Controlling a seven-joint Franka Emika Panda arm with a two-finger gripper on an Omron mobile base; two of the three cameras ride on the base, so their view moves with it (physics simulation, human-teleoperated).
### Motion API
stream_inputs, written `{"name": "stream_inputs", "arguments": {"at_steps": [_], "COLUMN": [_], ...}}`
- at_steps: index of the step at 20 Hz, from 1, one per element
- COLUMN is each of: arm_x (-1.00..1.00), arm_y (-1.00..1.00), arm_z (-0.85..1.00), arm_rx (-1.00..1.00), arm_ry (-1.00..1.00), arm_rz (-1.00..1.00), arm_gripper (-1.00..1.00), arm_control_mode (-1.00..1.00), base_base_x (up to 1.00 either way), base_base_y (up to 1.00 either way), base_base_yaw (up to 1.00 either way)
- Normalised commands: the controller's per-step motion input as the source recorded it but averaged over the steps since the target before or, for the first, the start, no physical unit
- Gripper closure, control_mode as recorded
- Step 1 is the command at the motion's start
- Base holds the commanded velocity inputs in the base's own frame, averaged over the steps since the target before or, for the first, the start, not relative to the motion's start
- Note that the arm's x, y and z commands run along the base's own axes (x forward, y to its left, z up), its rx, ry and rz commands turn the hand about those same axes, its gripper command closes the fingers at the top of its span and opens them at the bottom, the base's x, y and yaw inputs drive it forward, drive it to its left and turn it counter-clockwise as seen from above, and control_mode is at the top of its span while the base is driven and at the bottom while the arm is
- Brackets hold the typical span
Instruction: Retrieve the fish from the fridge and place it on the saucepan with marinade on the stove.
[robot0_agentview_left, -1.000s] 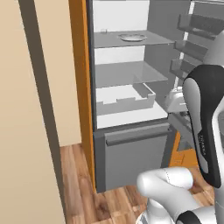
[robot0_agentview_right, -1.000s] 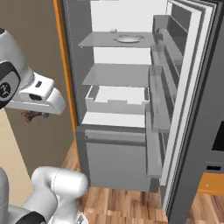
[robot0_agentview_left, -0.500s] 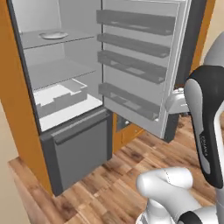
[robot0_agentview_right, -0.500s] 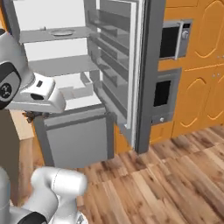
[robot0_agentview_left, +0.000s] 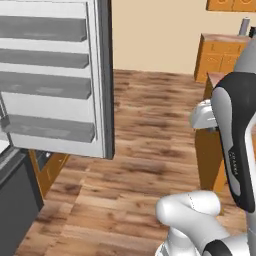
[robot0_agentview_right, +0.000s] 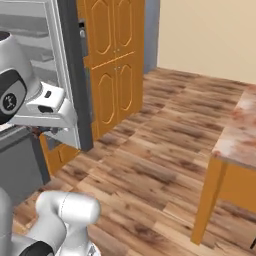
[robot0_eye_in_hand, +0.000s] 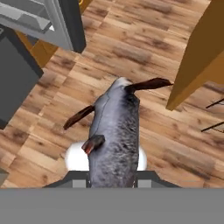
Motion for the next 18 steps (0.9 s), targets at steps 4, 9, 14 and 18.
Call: {"name": "stream_inputs", "arguments": {"at_steps": [4,9,14,18], "arm_x": [0.0,0.0,0.0,0.0], "arm_y": [0.0,0.0,0.0,0.0], "arm_z": [0.0,0.0,0.0,0.0], "arm_rx": [0.0,0.0,0.0,0.0], "arm_ry": [0.0,0.0,0.0,0.0], "arm_rz": [0.0,0.0,0.0,0.0], "arm_gripper": [1.0,1.0,1.0,1.0], "arm_control_mode": [1.0,1.0,1.0,1.0], "base_base_x": [-0.05,0.8,1.0,1.0], "base_base_y": [0.17,0.52,0.29,-0.22], "base_base_yaw": [-0.73,-0.24,-0.19,-0.34]}}
